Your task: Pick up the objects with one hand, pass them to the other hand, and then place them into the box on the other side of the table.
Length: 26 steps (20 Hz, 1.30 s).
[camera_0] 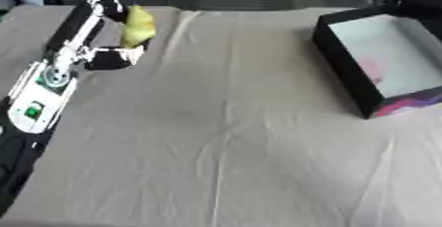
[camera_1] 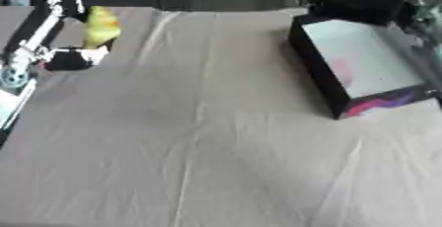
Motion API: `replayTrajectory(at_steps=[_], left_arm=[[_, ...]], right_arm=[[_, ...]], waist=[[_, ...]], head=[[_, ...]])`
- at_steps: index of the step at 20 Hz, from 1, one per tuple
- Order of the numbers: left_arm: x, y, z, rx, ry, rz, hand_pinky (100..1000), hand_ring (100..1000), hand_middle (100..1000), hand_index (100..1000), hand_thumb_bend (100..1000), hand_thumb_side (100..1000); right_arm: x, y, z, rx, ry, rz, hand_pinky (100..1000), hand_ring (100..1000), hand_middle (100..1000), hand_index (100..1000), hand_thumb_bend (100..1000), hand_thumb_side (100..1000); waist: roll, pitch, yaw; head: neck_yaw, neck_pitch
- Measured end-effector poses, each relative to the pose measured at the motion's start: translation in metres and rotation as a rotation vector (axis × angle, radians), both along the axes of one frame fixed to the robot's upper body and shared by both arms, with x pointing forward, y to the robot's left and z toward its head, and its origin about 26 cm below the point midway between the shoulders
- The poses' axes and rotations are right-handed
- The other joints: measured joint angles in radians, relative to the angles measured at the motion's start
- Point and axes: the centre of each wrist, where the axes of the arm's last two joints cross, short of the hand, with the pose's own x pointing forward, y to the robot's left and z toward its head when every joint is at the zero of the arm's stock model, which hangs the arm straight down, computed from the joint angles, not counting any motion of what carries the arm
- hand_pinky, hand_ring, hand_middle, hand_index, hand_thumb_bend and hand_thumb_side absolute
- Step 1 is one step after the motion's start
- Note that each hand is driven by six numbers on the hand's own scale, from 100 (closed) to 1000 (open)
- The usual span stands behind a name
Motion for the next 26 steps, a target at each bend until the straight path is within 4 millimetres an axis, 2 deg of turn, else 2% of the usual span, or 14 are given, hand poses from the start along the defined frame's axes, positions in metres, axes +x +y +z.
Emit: replayTrajectory(at_steps=[9, 18, 26], left_arm=[[0.001, -0.021, -0.011, -0.068, -0.030, -0.018, 703, 597, 518, 446, 100, 100], [0.004, -0.041, -0.012, -0.078, -0.098, -0.041, 702, 601, 522, 447, 100, 100], [0.007, -0.058, -0.007, -0.028, -0.169, -0.059, 700, 604, 525, 448, 100, 100]], right_arm=[[0.006, 0.020, -0.008, -0.068, 0.035, 0.045, 986, 905, 874, 950, 100, 664], [0.008, 0.039, -0.011, -0.132, 0.050, 0.090, 984, 910, 883, 961, 100, 691], [0.012, 0.054, -0.014, -0.192, 0.054, 0.114, 978, 911, 884, 963, 100, 675]], waist=[[-0.001, 0.000, 0.002], [-0.008, 0.000, 0.008], [-0.008, 0.000, 0.010]], head=[[-0.021, 0.000], [-0.042, 0.000], [-0.044, 0.000]])
